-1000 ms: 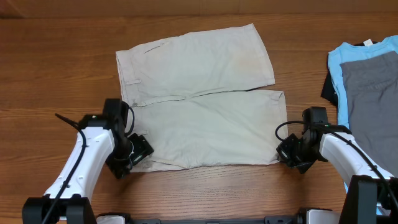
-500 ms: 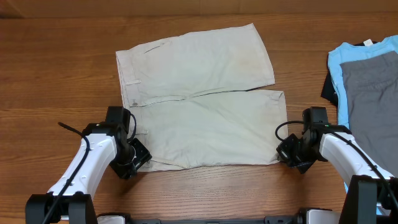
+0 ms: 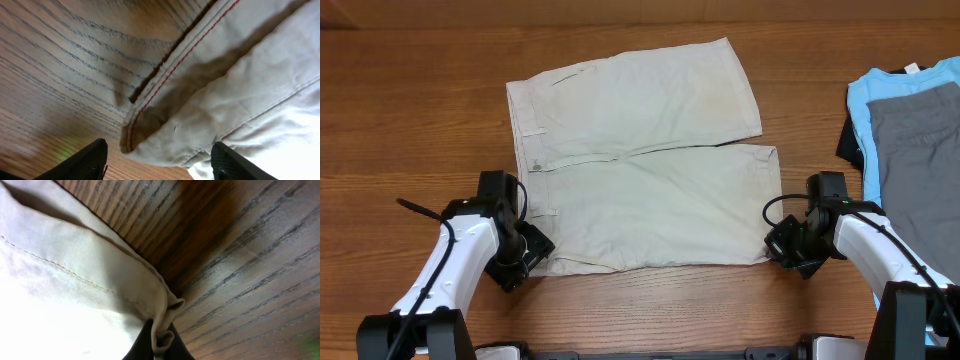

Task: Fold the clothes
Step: 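Lower the left gripper and grasp the shorts' lower-left hem corner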

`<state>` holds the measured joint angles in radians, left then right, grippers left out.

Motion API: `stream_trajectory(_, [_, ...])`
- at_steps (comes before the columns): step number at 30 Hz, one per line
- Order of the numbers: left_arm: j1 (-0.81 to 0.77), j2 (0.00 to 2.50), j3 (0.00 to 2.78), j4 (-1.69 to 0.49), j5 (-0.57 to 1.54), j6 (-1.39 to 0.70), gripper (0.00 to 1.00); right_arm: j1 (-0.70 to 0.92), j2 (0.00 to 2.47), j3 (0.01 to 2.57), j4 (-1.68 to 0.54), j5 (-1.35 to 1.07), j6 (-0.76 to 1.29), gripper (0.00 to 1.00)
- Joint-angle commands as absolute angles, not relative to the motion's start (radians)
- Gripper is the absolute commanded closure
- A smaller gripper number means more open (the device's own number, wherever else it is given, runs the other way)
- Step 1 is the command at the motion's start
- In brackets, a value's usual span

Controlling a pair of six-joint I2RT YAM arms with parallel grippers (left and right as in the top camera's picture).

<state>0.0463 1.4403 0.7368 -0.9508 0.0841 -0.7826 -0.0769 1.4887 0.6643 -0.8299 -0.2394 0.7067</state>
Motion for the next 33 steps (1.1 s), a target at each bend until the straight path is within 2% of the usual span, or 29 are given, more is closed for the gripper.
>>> stream_trajectory(1, [0.052,1.431,0.723,-0.944,0.06,-0.762,0.3,-0.074,1.5,0.647,-0.815,-0.21,0.708,0.96])
stream_trajectory(12, [0.052,1.431,0.628,-0.841,0.081,-0.763,0.28,-0.074,1.5,0.647,-0.815,-0.21,0.708,0.96])
stream_trajectory(18, [0.052,1.431,0.617,-0.807,0.068,-0.763,0.43,-0.074,1.5,0.647,-0.815,-0.21,0.708,0.96])
stream_trajectory(30, [0.052,1.431,0.612,-0.799,0.041,-0.764,0.43,-0.074,1.5,0.647,-0.815,-0.21,0.708,0.95])
stream_trajectory(32, [0.052,1.431,0.612,-0.799,0.041,-0.764,0.48,-0.074,1.5,0.647,-0.815,-0.21,0.708,0.96])
stream_trajectory(33, [0.052,1.431,0.612,-0.8,0.043,-0.763,0.55,-0.074,1.5,0.647,-0.815,-0.21,0.707,0.96])
